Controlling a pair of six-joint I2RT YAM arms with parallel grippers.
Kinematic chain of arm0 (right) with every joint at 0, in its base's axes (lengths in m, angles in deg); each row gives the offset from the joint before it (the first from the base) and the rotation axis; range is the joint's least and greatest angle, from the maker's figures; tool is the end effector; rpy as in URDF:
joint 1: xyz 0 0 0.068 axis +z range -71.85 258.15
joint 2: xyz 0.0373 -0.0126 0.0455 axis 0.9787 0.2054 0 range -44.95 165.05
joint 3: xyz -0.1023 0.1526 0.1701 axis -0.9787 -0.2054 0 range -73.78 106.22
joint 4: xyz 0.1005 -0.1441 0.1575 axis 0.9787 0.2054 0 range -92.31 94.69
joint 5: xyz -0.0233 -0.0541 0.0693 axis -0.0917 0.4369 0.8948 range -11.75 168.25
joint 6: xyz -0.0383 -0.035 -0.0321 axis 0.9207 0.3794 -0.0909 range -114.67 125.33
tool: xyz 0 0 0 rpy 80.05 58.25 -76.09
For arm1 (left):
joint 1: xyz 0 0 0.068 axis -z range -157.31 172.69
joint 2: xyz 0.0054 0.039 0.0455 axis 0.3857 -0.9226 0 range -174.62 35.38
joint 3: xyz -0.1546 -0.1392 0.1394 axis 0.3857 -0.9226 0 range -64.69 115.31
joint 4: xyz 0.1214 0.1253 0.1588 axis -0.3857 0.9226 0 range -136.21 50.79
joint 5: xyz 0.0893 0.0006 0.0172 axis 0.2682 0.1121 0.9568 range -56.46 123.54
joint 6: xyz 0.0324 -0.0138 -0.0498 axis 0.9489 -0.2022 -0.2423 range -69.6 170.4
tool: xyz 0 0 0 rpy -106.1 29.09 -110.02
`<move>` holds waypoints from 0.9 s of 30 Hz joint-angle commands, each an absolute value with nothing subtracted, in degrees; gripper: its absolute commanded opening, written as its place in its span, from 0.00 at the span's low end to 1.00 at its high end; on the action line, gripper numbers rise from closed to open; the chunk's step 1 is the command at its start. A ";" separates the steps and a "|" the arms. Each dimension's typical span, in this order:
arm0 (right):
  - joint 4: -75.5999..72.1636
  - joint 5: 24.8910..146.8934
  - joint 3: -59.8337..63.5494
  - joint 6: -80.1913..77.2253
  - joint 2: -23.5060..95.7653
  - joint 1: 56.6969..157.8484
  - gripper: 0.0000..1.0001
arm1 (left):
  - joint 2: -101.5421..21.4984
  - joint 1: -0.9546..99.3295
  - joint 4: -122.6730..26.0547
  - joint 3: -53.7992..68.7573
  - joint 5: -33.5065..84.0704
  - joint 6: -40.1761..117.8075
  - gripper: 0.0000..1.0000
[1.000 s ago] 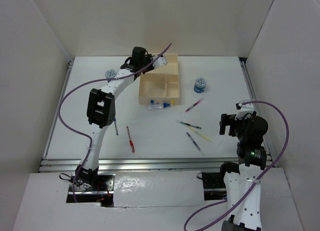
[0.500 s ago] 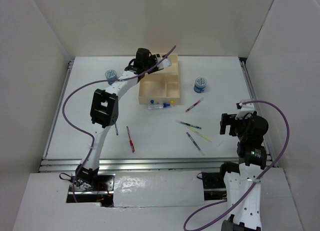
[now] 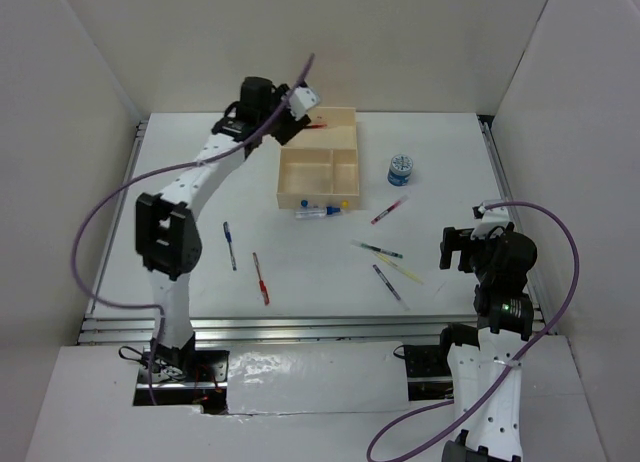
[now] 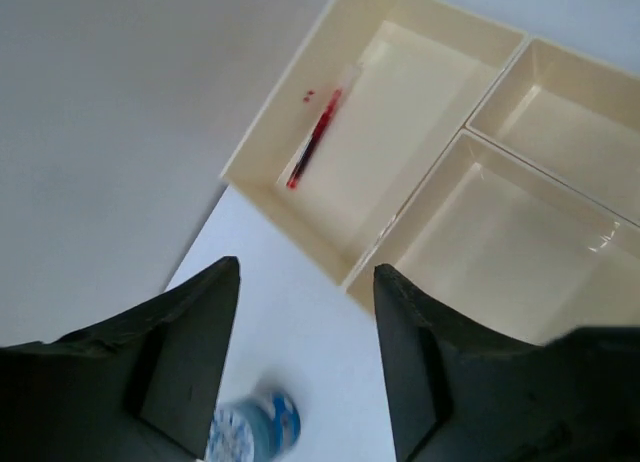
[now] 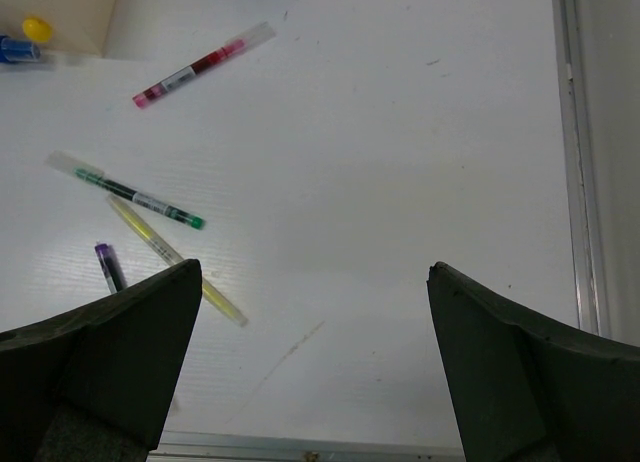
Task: Sort the stationery into containers
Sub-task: Pick up the pen from the center of the board.
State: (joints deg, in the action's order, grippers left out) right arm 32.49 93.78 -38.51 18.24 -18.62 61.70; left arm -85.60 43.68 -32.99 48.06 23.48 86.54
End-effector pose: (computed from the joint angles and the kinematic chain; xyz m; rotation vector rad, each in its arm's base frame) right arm 0.1147 -0.0212 0.2619 -0.1089 2.0020 -0.0536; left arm 0.4439 -0.1789 0.3046 1.0276 1.6445 0.0050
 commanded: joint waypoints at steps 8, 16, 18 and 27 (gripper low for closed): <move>32.40 94.60 -36.42 18.16 -20.78 61.27 1.00 | -39.02 34.82 -20.89 11.62 33.10 41.20 0.99; 32.14 94.25 -36.51 17.90 -20.61 61.27 1.00 | -31.41 35.70 -13.08 1.68 34.77 35.20 0.76; 32.05 93.98 -36.42 17.81 -20.69 61.36 1.00 | -33.08 35.26 -9.13 0.01 36.61 32.65 0.51; 32.05 93.72 -36.33 17.72 -19.90 61.27 1.00 | -38.96 33.15 -8.76 -6.60 39.79 27.81 0.50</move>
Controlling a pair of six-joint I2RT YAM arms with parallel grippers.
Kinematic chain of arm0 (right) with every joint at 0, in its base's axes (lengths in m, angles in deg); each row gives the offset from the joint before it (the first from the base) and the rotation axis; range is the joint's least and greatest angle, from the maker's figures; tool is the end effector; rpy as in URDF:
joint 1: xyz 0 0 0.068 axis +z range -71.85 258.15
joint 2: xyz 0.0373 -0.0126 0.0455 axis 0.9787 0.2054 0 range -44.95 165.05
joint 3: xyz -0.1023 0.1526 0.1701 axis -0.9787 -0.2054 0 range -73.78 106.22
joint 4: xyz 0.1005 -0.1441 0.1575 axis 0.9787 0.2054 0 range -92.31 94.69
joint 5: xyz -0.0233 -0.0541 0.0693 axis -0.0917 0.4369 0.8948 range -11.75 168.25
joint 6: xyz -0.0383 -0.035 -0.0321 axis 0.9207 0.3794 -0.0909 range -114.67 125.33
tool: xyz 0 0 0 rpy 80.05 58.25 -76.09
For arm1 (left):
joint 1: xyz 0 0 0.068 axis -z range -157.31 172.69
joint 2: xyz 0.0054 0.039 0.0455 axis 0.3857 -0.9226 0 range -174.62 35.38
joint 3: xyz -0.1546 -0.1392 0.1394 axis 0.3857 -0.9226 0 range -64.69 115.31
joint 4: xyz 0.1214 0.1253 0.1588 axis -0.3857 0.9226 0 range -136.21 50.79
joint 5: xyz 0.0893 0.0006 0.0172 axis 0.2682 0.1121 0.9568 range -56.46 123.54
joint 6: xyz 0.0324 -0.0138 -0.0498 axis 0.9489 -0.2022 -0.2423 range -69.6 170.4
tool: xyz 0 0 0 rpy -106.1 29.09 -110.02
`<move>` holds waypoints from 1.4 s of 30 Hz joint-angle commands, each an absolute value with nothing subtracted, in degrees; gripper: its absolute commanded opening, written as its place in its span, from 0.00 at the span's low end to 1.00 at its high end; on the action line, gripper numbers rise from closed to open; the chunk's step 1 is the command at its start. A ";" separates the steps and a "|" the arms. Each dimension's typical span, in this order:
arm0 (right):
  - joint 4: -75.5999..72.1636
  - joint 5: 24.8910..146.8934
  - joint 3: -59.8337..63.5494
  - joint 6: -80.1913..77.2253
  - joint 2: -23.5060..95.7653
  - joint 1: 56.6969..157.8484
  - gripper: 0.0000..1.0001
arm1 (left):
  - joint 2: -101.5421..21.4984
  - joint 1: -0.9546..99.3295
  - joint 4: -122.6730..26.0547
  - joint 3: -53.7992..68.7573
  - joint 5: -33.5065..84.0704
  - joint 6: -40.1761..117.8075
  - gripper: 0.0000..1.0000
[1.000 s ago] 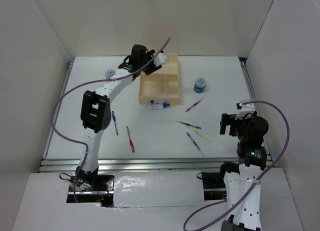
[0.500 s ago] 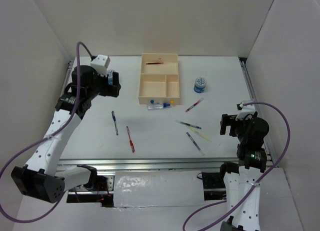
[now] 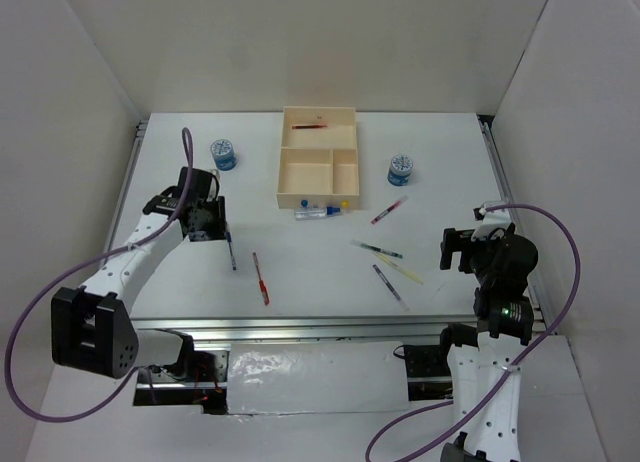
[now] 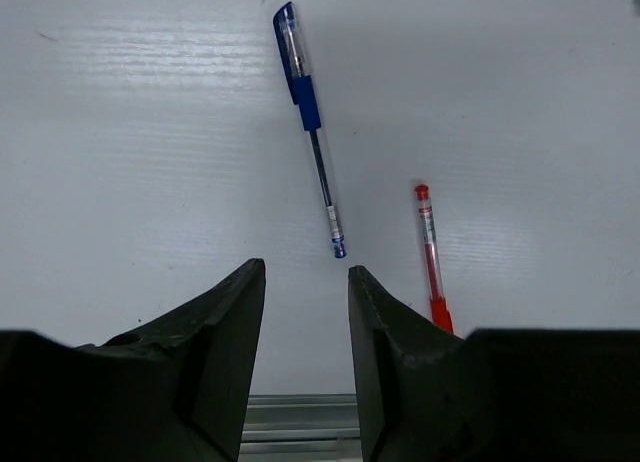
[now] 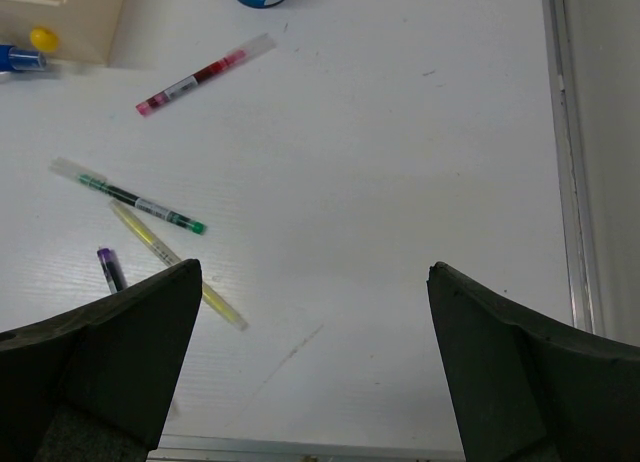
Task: Sort the stationery into containers
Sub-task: Pick up the pen from the center of the board.
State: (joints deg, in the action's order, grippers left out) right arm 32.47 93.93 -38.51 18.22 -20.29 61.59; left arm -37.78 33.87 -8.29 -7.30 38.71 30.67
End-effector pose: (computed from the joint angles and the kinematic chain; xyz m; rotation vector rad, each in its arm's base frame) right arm 0.1105 -0.0200 0.2647 -0.1124 1.9734 -0.0617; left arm 0.2427 -0.0438 0.2463 -0.2236 2.4958 -0.1099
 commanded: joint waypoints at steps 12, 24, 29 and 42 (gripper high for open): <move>31.96 93.37 -36.25 17.64 -19.55 61.36 1.00 | -52.06 32.18 -12.01 -5.80 34.95 27.72 0.49; 31.88 93.10 -36.25 17.37 -19.29 61.36 1.00 | -61.29 32.44 -16.50 -5.45 35.65 28.07 0.49; 31.08 93.89 -34.76 15.70 -19.38 61.27 1.00 | -64.37 32.44 -17.11 -4.66 36.35 28.86 0.40; 30.91 101.36 -29.30 13.33 -11.55 61.36 1.00 | -61.12 30.07 -22.28 11.02 34.00 45.35 0.00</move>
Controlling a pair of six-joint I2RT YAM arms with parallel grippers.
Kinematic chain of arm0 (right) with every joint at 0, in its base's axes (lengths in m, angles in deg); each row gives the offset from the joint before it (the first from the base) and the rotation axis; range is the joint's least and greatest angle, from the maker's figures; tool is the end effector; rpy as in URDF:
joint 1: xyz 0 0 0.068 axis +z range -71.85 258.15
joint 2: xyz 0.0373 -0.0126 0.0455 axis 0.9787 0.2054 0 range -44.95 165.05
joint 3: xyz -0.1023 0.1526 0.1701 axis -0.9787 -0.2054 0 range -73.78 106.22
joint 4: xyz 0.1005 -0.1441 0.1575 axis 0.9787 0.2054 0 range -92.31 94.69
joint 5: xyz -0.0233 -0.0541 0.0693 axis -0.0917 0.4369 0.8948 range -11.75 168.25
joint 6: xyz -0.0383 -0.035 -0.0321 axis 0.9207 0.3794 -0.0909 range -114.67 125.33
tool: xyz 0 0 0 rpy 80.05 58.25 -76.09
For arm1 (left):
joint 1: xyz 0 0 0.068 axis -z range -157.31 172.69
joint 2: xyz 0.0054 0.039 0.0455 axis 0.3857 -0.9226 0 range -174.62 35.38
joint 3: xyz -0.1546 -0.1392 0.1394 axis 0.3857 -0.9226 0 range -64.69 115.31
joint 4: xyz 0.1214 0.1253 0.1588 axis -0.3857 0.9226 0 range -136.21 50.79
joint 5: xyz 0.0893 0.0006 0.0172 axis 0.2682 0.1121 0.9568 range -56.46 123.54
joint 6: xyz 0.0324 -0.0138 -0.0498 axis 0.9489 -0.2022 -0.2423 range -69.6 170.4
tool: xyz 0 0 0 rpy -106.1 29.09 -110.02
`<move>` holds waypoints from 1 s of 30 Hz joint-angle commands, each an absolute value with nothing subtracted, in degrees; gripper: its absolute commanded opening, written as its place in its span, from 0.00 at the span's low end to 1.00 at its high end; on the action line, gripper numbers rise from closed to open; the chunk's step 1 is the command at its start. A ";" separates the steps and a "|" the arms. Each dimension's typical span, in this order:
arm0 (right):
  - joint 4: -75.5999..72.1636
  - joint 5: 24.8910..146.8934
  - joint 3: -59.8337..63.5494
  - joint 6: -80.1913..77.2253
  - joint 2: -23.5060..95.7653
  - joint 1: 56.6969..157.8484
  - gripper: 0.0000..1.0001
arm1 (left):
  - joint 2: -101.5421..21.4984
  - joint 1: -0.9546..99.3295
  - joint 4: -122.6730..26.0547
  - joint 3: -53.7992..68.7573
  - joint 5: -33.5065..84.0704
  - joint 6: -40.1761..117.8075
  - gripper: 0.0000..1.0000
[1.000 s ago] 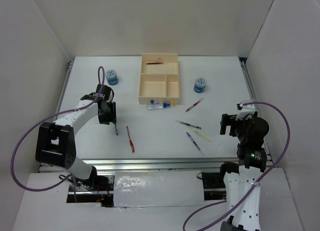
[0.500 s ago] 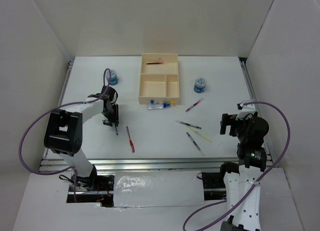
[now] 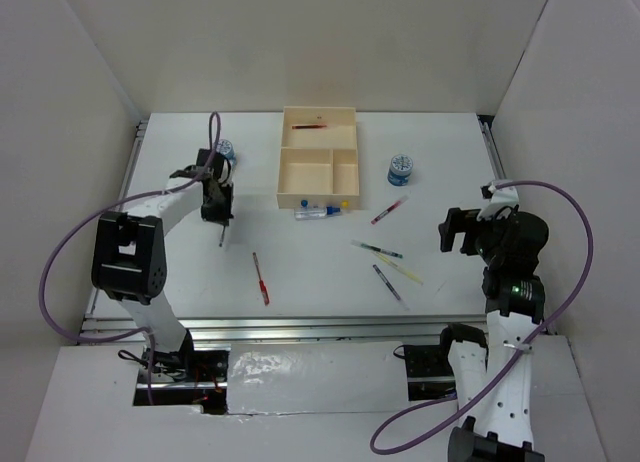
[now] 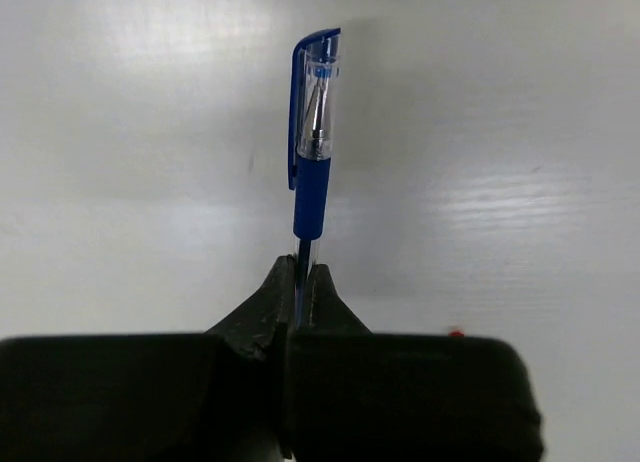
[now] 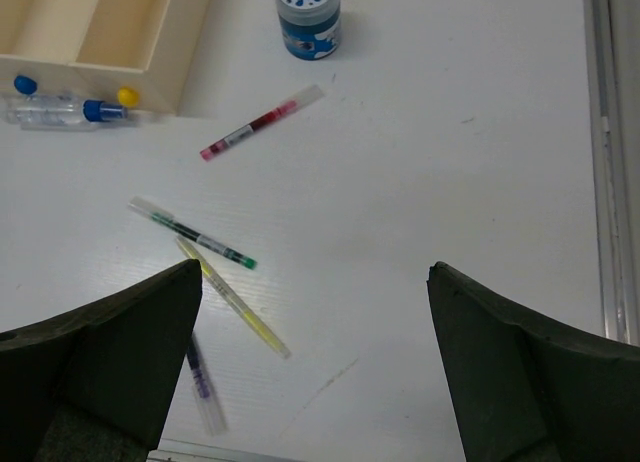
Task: Sort the stationery into containers
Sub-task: Pick up the pen from the center of the board, then place the pen in the storage box.
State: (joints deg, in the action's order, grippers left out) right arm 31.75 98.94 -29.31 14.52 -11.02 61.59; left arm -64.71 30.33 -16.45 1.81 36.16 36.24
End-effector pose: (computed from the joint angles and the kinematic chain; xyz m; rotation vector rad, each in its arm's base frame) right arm 0.1294 -0.0217 0.3001 -0.1069 1.9510 0.0620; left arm 0.3276 -0.0419 0.1733 -0.1665 2.6707 -0.0598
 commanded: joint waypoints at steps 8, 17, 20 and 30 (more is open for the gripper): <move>31.00 105.14 -30.01 13.33 -11.73 61.45 1.00 | -76.91 34.27 -23.10 51.77 20.62 76.48 0.00; 32.23 104.27 -29.65 12.54 -9.53 61.45 1.00 | -89.42 44.74 -38.16 52.31 23.00 108.44 0.00; 32.23 104.62 -30.44 12.54 -9.71 61.53 1.00 | -95.02 45.80 -36.13 58.06 21.42 111.21 0.00; 34.25 102.68 -30.36 13.24 -11.03 61.53 1.00 | -107.44 46.68 -38.73 66.80 19.57 116.22 0.02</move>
State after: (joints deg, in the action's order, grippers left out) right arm 33.43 103.14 -30.42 13.10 -10.28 61.61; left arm -107.94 46.81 -33.26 64.23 22.06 111.96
